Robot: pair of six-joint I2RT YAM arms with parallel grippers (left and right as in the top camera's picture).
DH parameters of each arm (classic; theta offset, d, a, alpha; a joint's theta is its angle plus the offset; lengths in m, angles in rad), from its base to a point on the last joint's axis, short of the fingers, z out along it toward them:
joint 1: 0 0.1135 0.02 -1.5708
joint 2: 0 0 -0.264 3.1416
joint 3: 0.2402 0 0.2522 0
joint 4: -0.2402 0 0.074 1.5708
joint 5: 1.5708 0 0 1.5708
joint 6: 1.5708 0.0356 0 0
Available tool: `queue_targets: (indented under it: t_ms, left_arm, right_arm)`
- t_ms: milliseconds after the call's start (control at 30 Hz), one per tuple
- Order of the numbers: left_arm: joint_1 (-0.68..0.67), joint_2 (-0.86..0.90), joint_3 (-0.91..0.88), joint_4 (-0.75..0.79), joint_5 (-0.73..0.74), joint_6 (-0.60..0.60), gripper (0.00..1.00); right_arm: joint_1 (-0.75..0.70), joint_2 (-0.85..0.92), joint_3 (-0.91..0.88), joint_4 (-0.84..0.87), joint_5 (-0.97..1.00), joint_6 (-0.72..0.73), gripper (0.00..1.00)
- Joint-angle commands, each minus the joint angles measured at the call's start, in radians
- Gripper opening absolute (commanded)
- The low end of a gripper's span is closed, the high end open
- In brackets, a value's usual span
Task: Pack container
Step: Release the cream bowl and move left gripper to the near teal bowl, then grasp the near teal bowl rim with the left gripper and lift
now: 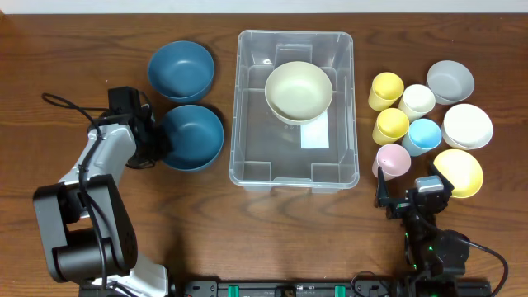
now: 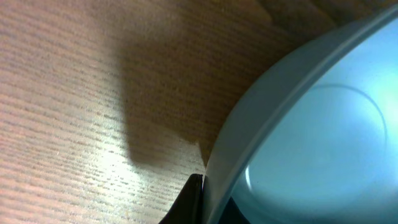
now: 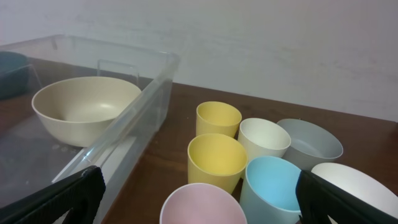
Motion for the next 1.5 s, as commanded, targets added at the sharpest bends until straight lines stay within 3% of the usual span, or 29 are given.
queue_targets:
  t_ms: [0, 467, 633, 800, 1167, 1467]
  left_arm:
    - [0.005, -0.033, 0.021, -0.026, 0.005, -0.002, 0.06]
    - [0.004, -0.383, 0.027, -0.06, 0.001, -0.072, 0.06]
    - [-0.005, -0.514, 0.045, 0.011, 0.027, -0.16, 0.06]
    - [-0.068, -0.589, 0.051, 0.159, 0.177, -0.161, 0.06]
    - [-0.375, -0.524, 0.072, 0.512, 0.211, -0.184, 0.06]
    - [-0.543, -0.314, 0.279, 0.552, 0.063, -0.159, 0.06]
  right_arm:
    - [-0.01, -0.005, -0.002, -0.004, -0.003, -0.013, 0.99]
    - [-0.01, -0.005, -0.002, -0.004, -0.003, -0.013, 0.99]
    - [-0.01, -0.005, -0.002, -0.003, -0.004, -0.013, 0.98]
    - [-0.01, -0.005, -0.002, -0.004, -0.003, -0.013, 0.99]
    - [-0.01, -0.005, -0.002, -0.004, -0.003, -0.013, 0.99]
    - [-0.01, -0.005, -0.002, -0.003, -0.003, -0.013, 0.99]
